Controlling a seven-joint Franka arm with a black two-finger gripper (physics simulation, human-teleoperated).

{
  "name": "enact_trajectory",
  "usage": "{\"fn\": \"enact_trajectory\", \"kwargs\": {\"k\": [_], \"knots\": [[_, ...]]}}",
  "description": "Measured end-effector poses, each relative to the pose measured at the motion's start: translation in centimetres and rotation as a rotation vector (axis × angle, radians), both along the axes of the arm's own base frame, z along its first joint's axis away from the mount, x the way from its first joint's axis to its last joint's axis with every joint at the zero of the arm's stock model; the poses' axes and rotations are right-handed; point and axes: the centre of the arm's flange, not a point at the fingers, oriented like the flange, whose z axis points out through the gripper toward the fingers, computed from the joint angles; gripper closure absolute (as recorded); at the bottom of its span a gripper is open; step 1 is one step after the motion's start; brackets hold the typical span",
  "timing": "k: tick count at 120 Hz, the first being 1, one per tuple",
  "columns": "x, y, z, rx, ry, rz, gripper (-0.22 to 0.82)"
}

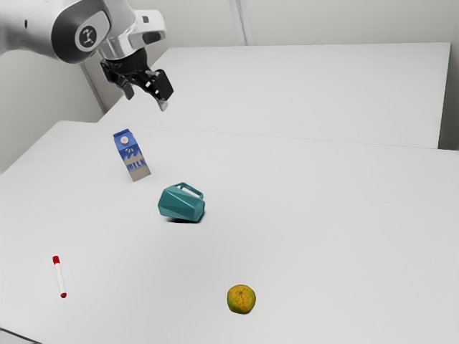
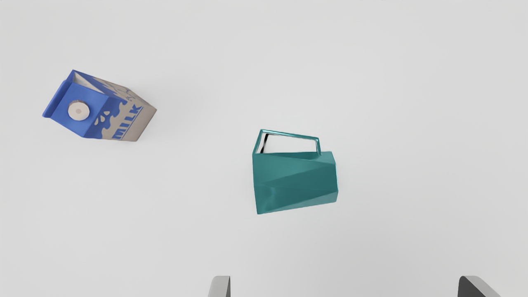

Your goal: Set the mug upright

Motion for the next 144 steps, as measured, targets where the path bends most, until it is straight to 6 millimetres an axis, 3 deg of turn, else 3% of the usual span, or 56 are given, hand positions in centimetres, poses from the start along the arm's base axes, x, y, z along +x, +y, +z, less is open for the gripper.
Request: {"fn": "enact_trajectory", "kwargs": {"k": [22, 40, 72, 98, 121, 144], "knots": [[0.2, 0.7, -0.3, 0.002, -0.003, 0.012, 0.00], [0.8, 4.7, -1.8, -0.055, 0.028, 0.093, 0.00], [1.5, 14.3, -7.5, -0.333, 0.153, 0.328, 0.00], [2.2, 22.0, -15.5, -0.515, 0.315, 0.482, 0.00], [4.8, 20.6, -21.0, -0.592, 0.410, 0.433, 0.00], [6.6, 22.3, -25.4, -0.650, 0.439, 0.419, 0.00]]}}
